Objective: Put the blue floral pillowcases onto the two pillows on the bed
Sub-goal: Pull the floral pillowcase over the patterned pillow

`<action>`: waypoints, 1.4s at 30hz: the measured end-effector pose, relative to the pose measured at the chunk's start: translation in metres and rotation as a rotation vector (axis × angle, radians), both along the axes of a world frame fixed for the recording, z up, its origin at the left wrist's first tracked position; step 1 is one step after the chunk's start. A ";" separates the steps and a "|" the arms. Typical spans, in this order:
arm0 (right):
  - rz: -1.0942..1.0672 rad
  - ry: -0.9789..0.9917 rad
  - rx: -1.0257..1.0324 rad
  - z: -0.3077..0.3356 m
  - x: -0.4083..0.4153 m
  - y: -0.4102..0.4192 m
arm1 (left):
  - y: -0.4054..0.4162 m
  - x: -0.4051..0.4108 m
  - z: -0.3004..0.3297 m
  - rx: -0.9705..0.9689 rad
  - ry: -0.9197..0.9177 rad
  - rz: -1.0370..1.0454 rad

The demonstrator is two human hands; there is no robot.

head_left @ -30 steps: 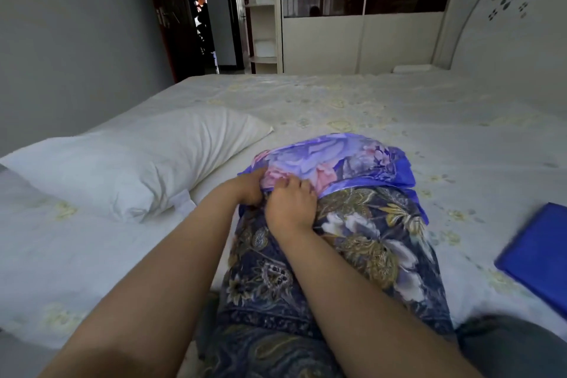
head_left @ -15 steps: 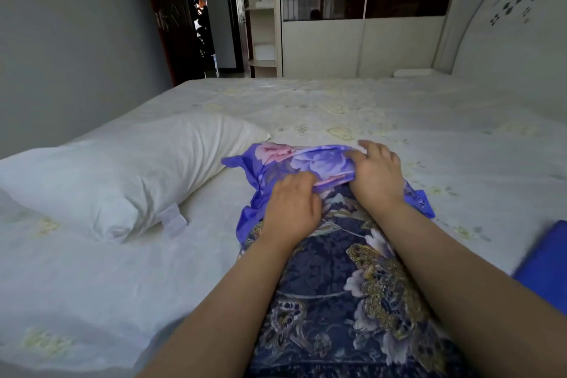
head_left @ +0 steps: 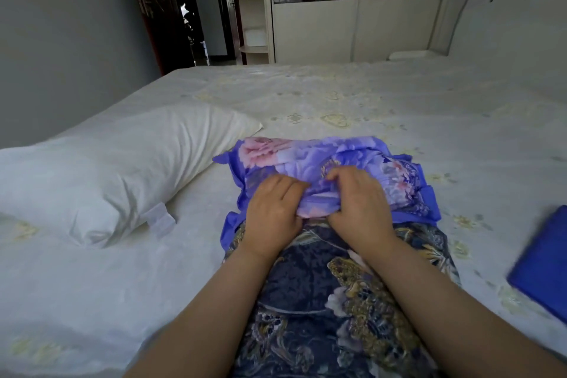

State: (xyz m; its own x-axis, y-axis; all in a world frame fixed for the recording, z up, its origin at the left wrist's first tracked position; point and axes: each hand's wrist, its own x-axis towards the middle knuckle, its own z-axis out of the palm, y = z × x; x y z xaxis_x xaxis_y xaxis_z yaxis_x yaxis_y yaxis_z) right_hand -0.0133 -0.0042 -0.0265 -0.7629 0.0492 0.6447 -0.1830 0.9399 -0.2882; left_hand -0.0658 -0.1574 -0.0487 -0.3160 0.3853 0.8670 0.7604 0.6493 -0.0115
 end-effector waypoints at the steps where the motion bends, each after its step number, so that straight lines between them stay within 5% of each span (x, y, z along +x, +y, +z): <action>1: -0.045 0.019 -0.004 0.000 -0.004 0.006 | 0.002 0.007 0.002 0.007 -0.008 0.001; 5: -0.259 0.157 -0.021 -0.003 -0.003 0.029 | 0.015 0.026 0.010 -0.068 -0.060 0.100; 9: -0.196 0.299 -0.058 -0.006 0.020 0.023 | 0.020 0.021 0.018 -0.125 -0.383 0.338; 11: -0.137 0.203 -0.040 0.005 0.037 0.004 | 0.014 0.010 0.022 -0.114 -0.549 0.390; 14: -0.099 -0.205 0.216 0.020 0.058 -0.013 | 0.004 0.001 0.018 -0.134 -0.557 0.400; 19: 0.049 -0.520 -0.009 0.042 0.047 0.026 | -0.012 -0.004 0.010 -0.156 -0.217 0.212; 23: -0.090 -0.151 -0.196 0.018 0.027 0.043 | 0.005 0.020 0.019 -0.049 -0.196 0.013; 27: -0.172 0.264 -0.070 0.003 0.034 0.045 | 0.013 0.050 0.024 0.056 -0.312 0.009; 29: -0.117 0.322 0.020 0.007 0.035 0.041 | 0.010 0.048 0.022 0.025 -0.310 0.063; 34: -0.058 -0.098 0.055 0.045 0.049 0.011 | 0.007 0.037 0.031 -0.013 -0.556 0.324; 38: 0.189 -0.570 -0.055 0.065 0.056 0.003 | 0.005 0.018 0.032 -0.035 -0.549 0.353; 42: 0.011 -0.493 -0.061 0.069 0.051 0.021 | 0.001 0.014 0.029 -0.101 -0.373 0.218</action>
State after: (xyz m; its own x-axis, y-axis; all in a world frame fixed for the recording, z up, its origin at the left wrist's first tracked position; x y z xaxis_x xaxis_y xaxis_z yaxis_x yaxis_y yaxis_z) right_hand 0.0375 0.0169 0.0420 -0.9769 0.0655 0.2036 -0.0213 0.9174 -0.3974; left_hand -0.0522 -0.1562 -0.0193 -0.6837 0.3516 0.6395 0.5697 0.8048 0.1666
